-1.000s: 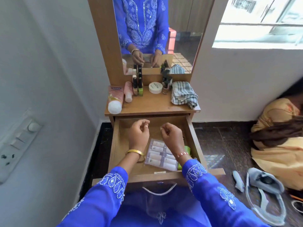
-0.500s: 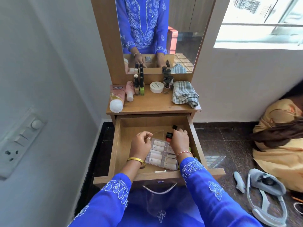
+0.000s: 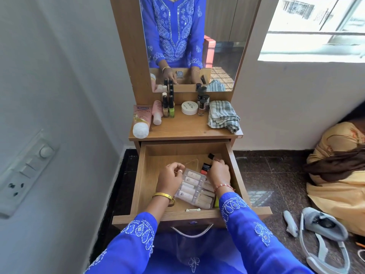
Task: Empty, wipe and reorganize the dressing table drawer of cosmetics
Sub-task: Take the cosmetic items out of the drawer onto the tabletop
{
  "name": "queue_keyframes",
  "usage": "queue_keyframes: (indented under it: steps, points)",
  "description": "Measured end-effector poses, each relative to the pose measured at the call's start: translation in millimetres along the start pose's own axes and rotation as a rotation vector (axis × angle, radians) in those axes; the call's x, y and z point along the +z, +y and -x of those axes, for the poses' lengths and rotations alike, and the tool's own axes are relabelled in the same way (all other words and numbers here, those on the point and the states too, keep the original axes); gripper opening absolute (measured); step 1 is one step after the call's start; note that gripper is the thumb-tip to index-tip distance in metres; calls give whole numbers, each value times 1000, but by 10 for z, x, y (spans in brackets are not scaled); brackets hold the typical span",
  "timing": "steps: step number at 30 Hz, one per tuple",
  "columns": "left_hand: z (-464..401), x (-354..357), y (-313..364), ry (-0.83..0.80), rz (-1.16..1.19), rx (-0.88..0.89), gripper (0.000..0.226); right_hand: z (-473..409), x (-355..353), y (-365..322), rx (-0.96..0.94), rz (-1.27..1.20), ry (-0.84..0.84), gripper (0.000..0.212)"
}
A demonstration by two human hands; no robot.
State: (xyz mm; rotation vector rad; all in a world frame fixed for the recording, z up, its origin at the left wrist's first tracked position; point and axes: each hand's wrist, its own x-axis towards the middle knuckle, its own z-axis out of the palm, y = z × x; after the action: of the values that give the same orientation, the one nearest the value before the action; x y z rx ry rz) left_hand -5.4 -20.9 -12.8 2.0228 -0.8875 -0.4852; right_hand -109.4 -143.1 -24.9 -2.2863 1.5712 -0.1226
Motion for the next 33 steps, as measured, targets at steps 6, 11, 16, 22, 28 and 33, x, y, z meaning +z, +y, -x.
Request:
queue_keyframes:
  steps: [6, 11, 16, 22, 28, 33]
  points:
    - [9, -4, 10, -5, -5, -4, 19, -7, -18, -9, -83, -70, 82, 30]
    - [12, -13, 39, -24, 17, -17, 20, 120, -90, -162, -135, -696, -67, 22]
    - [32, 4, 68, -150, 38, -20, 29, 171, -151, -194, 7, -1133, -326, 12]
    - [30, -20, 71, -159, 91, -35, 33, 174, -155, -189, 21, -1339, -511, 6]
    - [28, -40, 83, -127, 145, -104, 25, 82, -63, -140, 54, -1078, -231, 19]
    - [4, -77, 60, -75, 170, -178, 21, -16, -16, 60, 16, -265, 7, 30]
